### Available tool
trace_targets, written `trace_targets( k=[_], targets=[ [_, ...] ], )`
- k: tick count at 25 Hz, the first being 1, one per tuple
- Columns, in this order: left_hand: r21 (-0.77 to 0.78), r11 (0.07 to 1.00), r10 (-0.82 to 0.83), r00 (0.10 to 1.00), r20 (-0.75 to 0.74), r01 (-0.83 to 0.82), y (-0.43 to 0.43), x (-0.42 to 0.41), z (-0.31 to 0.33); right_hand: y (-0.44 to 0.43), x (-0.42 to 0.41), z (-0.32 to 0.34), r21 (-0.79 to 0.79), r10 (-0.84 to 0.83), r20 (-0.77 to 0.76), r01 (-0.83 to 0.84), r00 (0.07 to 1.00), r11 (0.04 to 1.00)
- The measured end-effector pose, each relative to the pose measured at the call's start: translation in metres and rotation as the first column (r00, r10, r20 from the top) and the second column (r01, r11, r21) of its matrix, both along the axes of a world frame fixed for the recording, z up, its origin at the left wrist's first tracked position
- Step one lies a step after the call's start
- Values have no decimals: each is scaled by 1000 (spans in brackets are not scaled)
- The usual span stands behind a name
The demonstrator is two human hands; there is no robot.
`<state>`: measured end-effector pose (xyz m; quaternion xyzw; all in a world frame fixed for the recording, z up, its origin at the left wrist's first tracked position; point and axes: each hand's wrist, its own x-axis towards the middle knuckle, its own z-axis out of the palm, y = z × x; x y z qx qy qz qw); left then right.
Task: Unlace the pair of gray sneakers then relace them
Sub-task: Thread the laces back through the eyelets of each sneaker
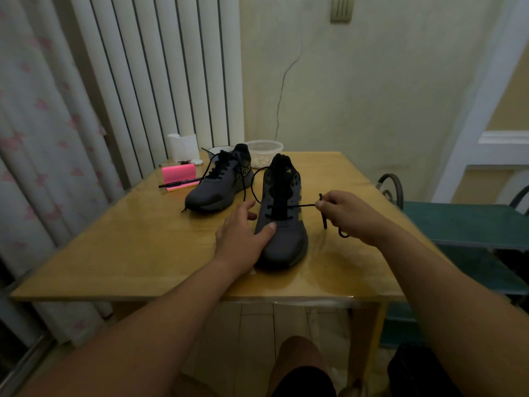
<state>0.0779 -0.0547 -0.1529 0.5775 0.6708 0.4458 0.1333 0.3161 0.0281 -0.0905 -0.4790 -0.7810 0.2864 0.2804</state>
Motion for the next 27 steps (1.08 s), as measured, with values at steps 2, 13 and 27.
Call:
trace_targets(
  k=[2,13,27],
  targets=[
    [7,1000,-7,999,34,7,-2,1,1,7,2,3,26,-95,-111,98,989,995],
    [211,978,-8,1000,11,5,6,-2,11,31,-7,18,-43,-201,-275,197,940,979],
    [27,992,64,669,740,-125,49,-52,83,28,-106,109,-155,198,-396,-277,897,948]
  ],
)
